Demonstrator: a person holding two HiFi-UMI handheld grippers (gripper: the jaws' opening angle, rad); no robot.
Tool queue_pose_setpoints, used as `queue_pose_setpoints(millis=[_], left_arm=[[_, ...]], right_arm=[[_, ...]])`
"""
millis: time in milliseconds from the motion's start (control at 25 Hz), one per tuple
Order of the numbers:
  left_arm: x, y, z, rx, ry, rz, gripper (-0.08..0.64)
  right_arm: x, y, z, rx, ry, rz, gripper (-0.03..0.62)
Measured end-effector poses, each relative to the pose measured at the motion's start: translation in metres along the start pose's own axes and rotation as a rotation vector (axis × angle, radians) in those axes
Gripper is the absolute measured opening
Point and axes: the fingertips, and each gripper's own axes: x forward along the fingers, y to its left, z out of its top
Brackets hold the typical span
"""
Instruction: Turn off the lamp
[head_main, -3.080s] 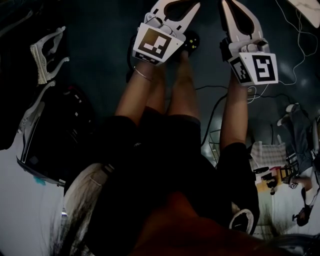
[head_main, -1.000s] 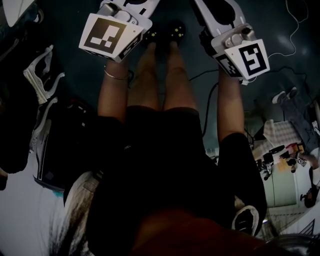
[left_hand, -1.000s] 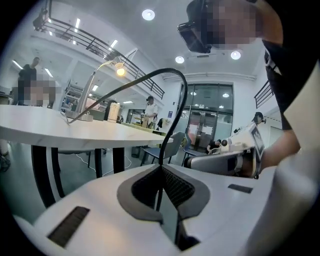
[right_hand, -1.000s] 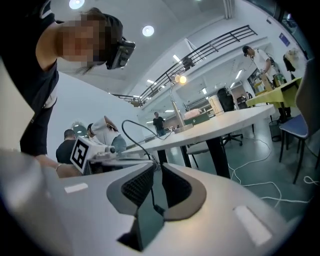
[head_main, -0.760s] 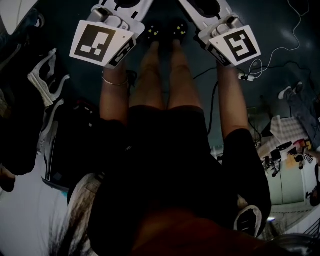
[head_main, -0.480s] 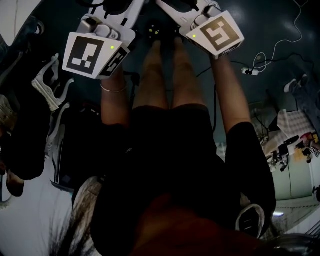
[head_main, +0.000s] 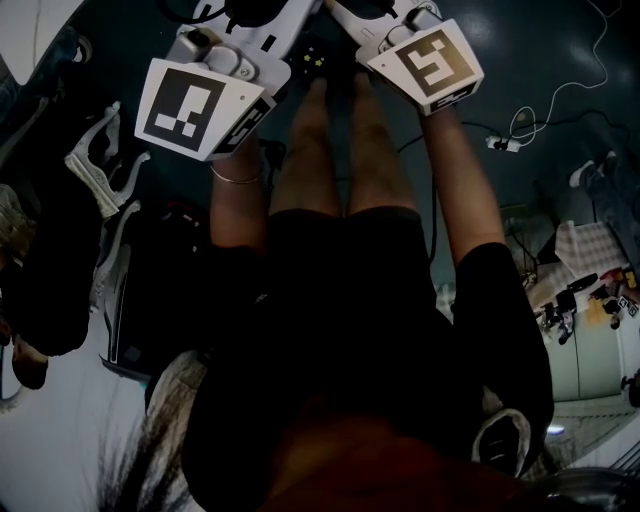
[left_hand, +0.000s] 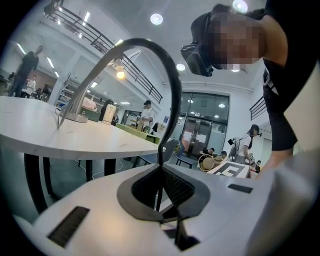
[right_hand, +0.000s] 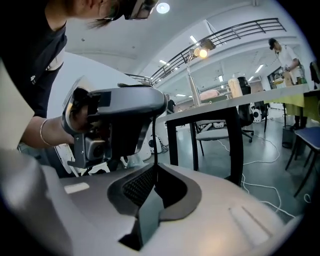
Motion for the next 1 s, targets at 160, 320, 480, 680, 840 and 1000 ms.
queue_pose_setpoints(millis=[160, 320, 480, 680, 840, 1000], left_arm=[[-0.001, -0.004, 0.002, 0.062, -0.038, -0.044, 0.012], [-0.002, -0.01, -0.003, 0.131, -0.045, -0.086, 0.012], [-0.003, -0.012, -0.008, 0.175, -0.048, -0.106, 0.014], [-0.003, -0.018, -0.025, 0.268, 0.022, -0.132, 0.015], [-0.005, -0.012, -0.046, 0.268, 0.081, -0.122, 0.015], [-0.006, -0.005, -0.065, 0.247, 0.127, -0.114, 0.063]], right_arm=[[-0.001, 0.0, 0.0, 0.052, -0.007, 0.024, 0.017], [-0.006, -0.002, -0.001, 0.136, -0.019, 0.039, 0.015], [-0.011, -0.008, -0.007, 0.199, -0.017, 0.037, 0.015], [-0.018, -0.02, -0.009, 0.298, -0.049, 0.024, 0.014], [-0.026, -0.03, 0.001, 0.357, -0.109, 0.022, 0.014], [-0.034, -0.03, 0.012, 0.383, -0.14, 0.058, 0.014]])
